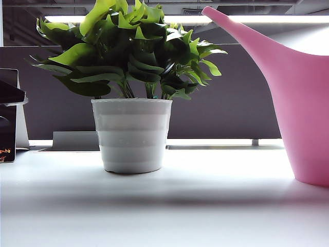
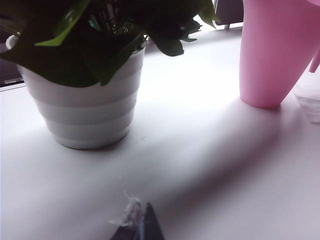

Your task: Pick up the watering can from the table, water the potted plant, and put the can back.

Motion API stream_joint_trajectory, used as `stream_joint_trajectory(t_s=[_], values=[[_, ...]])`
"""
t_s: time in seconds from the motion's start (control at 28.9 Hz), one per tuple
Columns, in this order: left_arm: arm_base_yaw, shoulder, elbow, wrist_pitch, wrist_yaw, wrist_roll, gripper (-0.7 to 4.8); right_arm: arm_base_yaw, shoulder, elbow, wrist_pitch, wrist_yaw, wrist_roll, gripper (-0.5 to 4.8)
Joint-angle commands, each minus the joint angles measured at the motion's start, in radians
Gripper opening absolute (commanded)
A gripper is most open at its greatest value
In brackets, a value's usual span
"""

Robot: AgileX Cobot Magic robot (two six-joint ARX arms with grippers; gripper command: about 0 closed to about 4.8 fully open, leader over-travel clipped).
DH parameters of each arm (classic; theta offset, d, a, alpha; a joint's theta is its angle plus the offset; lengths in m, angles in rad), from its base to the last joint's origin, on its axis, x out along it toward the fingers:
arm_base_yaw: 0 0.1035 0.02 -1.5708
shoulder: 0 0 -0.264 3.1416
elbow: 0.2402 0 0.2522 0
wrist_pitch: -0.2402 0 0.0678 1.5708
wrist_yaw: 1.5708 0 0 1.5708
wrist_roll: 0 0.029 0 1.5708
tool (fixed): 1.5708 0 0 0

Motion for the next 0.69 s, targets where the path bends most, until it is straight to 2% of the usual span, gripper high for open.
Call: stream_joint_trajectory(t_s=[0.03,0.07,0.1,0.17,0.21,0.24,0.38,0.55,0.69], values=[[0.000,0.001,0.000,0.010,0.005,0.001,-0.05,0.000,0.000,0.028,-0.018,0.023,-0.023,1.41],[0.000,0.001,0.000,0.011,0.004,0.001,-0.05,0.000,0.000,0.028,-0.017,0.022,-0.035,2.43],[0.000,0.001,0.000,0.010,0.003,0.001,-0.05,0.000,0.000,0.026,-0.018,0.022,-0.045,2.55],[0.000,0.001,0.000,0.011,0.004,0.001,-0.05,-0.001,0.000,0.021,-0.016,0.030,-0.071,3.21],[0.000,0.001,0.000,0.011,0.004,0.001,-0.05,-0.001,0.000,0.021,-0.014,0.061,-0.107,4.20],[0.000,0.001,0.000,0.010,0.004,0.001,-0.05,-0.001,0.000,0.019,-0.010,0.074,-0.117,4.46],[0.000,0.001,0.000,0.010,0.004,0.001,-0.05,-0.003,0.003,-0.015,0.012,0.117,-0.151,4.37],[0.000,0.001,0.000,0.010,0.004,0.001,-0.05,-0.003,0.031,-0.081,0.082,0.253,-0.209,4.17],[0.000,0.001,0.000,0.010,0.004,0.001,-0.05,-0.003,0.036,-0.133,0.161,0.237,-0.260,4.19]])
